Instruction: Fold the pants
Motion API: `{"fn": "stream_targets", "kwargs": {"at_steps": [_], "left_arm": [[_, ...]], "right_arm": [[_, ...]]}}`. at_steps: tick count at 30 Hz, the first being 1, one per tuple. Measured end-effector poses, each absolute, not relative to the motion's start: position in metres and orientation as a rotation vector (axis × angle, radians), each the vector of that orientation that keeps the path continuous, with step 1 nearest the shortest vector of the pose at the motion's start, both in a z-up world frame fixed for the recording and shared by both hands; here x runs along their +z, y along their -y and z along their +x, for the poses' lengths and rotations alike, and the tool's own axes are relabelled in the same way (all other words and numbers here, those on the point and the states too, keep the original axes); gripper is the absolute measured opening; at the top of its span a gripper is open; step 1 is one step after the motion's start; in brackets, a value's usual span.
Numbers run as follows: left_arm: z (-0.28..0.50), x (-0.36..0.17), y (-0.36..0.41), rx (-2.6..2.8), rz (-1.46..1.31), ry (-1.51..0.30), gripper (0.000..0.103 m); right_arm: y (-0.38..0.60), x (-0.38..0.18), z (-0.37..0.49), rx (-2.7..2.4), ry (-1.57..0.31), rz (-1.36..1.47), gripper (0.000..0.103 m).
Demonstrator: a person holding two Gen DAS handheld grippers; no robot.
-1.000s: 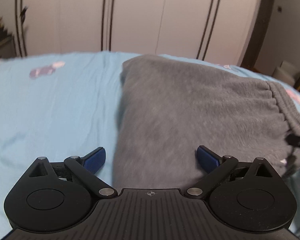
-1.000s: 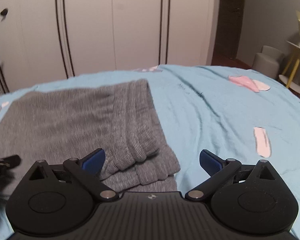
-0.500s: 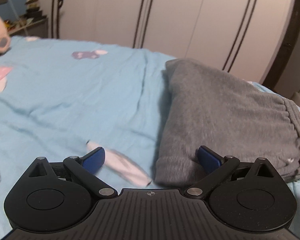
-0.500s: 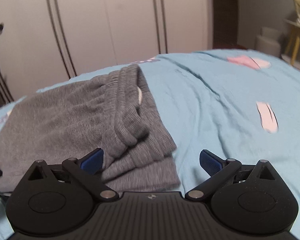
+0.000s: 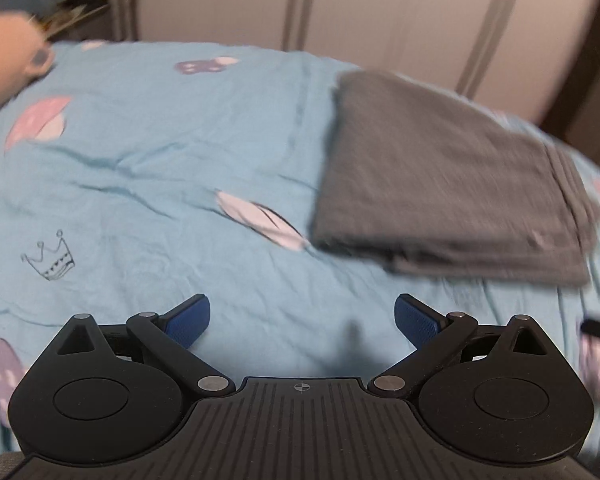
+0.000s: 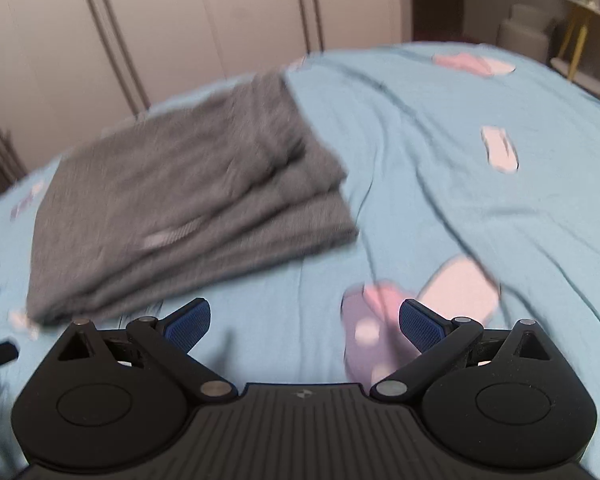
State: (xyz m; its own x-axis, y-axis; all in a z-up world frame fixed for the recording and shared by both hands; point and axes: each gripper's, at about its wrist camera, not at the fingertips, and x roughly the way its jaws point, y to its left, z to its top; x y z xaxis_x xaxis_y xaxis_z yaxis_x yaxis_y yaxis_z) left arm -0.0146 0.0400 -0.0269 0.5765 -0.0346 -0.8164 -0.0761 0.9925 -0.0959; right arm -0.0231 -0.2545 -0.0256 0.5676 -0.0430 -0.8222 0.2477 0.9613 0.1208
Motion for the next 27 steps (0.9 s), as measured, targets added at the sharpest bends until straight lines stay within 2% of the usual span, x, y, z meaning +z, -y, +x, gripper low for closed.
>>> {"fn": "stream_targets", "kwargs": {"at_steps": [4, 9, 14, 23, 27], "left_arm": [[-0.033, -0.011, -0.018, -0.023, -0.033, -1.038, 0.101], [-0.052, 0.033, -0.006, -0.005, -0.008, -0.982, 0.102], [-0.046, 0.07, -0.002, 0.032, 0.008, -0.983, 0.102], [-0.039, 0.11, 0.002, -0.006, -0.015, -0.986, 0.102], [-0.021, 0.111, 0.01, 0.05, 0.045, -1.031, 0.102]], "right_arm": [[0.234, 0.01, -0.044, -0.135, -0.933, 0.145, 0.101], [0.222, 0.053, -0.049, -0.115, -1.024, 0.042, 0.101], [0.231, 0.09, -0.057, -0.105, -1.036, 0.134, 0.101], [0.212, 0.1, -0.056, -0.124, -1.095, 0.053, 0.101], [0.207, 0.098, -0.039, -0.132, -1.132, 0.024, 0.101]]}}
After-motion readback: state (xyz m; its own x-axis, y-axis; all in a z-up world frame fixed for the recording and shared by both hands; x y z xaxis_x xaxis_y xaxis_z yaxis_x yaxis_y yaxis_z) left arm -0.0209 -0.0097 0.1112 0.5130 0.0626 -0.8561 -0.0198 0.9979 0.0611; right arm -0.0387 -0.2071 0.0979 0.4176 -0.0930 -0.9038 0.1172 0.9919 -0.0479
